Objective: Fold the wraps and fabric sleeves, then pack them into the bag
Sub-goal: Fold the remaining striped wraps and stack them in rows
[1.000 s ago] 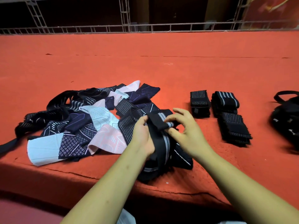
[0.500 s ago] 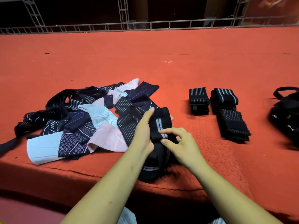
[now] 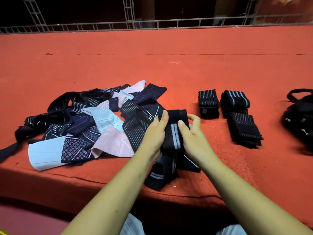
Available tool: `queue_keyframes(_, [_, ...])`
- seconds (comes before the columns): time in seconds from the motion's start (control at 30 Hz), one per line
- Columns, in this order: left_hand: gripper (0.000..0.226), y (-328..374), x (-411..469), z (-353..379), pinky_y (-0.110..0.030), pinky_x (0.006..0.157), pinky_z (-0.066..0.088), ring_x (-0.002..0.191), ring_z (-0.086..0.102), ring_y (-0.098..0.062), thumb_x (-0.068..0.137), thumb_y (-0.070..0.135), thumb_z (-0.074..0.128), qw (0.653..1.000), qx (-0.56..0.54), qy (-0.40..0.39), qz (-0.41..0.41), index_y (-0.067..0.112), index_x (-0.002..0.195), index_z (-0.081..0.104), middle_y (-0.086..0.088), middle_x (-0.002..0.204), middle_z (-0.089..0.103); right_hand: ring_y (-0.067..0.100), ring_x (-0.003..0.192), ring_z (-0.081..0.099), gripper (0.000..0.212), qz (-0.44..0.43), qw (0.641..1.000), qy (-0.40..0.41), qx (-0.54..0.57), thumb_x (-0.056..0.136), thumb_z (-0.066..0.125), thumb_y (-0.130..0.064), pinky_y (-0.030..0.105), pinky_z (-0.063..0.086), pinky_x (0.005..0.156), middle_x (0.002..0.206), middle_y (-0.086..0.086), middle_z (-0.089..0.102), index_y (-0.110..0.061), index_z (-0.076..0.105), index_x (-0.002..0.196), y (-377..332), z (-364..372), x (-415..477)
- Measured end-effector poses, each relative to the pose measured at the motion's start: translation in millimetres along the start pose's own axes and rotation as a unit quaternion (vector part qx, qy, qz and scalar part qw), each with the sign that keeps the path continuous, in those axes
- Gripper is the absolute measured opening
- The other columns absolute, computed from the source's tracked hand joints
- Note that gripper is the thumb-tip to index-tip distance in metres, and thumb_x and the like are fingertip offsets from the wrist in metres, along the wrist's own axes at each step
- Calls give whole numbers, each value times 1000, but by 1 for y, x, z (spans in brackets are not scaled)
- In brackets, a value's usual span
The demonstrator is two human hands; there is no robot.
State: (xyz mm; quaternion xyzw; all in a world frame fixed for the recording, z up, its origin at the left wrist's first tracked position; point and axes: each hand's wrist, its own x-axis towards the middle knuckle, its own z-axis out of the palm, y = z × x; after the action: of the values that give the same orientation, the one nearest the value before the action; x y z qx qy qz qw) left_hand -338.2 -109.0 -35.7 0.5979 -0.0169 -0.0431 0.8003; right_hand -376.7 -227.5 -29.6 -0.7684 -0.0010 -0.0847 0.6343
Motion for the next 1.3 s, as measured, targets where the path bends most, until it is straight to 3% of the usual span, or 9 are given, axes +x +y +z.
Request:
queue_keyframes(0.07, [43,3,0,4,-36,95,52,102,69,-14,96,53,54,1000,5,18,7,17,117,66,1,109,73,13,107,60,26,-21,999,-7,-28,103,45,-25,34,46,97,116,-4,62,-18,43,129,-2,3,0])
queue_keyframes(0.23, [83,-2,-5,8,-45,110,42,124,60,-26,77,67,70,998,-11,-23,-50,13,138,55,-11,136,61,18,94,64,7,-52,996,76,8,98,55,-18,50,50,92,99,4,66,-23,51,102,-5,-7,12])
queue_keyframes(0.37, [32,-11,-18,10,-48,105,47,111,66,-33,98,42,54,988,-8,-114,-107,23,104,79,-17,117,71,28,102,64,17,-40,990,129,28,99,54,-23,51,49,93,107,14,64,-13,46,111,-16,-19,25])
queue_keyframes(0.67, [42,2,-23,18,-37,79,60,96,72,-30,102,44,44,981,-52,-124,-140,13,107,72,-18,109,73,17,112,63,28,-82,993,71,46,92,52,-17,47,47,103,117,3,68,-13,59,119,-20,-29,33])
queue_keyframes(0.87, [77,-17,-25,12,-60,114,31,122,55,-44,98,63,35,936,-95,-238,-239,-2,135,55,-35,135,52,20,112,63,25,-110,986,96,86,92,53,-12,47,47,104,115,4,69,-17,61,115,-30,-47,34])
queue_keyframes(1.03, [71,-17,-10,15,-53,105,41,108,64,-39,104,53,27,932,-196,-114,-283,-4,117,67,-30,119,64,5,98,63,23,-98,991,-36,82,97,55,-2,25,50,90,104,-7,70,-20,63,109,-18,-55,17])
queue_keyframes(1.1, [62,-13,-1,15,-54,107,39,111,63,-39,105,47,30,927,-245,-60,-277,-2,125,63,-29,123,63,-1,84,60,24,-67,990,-81,99,96,54,1,15,47,76,93,-13,69,-19,62,107,-10,-55,9])
queue_keyframes(1.17, [52,-9,3,14,-50,103,45,108,66,-36,106,38,34,932,-246,-32,-265,-1,132,56,-26,119,66,4,83,56,29,-48,990,-104,84,94,54,6,21,44,73,91,-8,65,-18,63,108,0,-56,3])
queue_keyframes(1.3, [51,-4,4,15,-45,67,62,79,73,-36,106,38,34,938,-254,9,-234,-3,122,59,-25,97,72,19,83,50,61,-6,992,-116,57,80,42,21,38,36,74,91,4,65,-29,70,102,19,-54,-3])
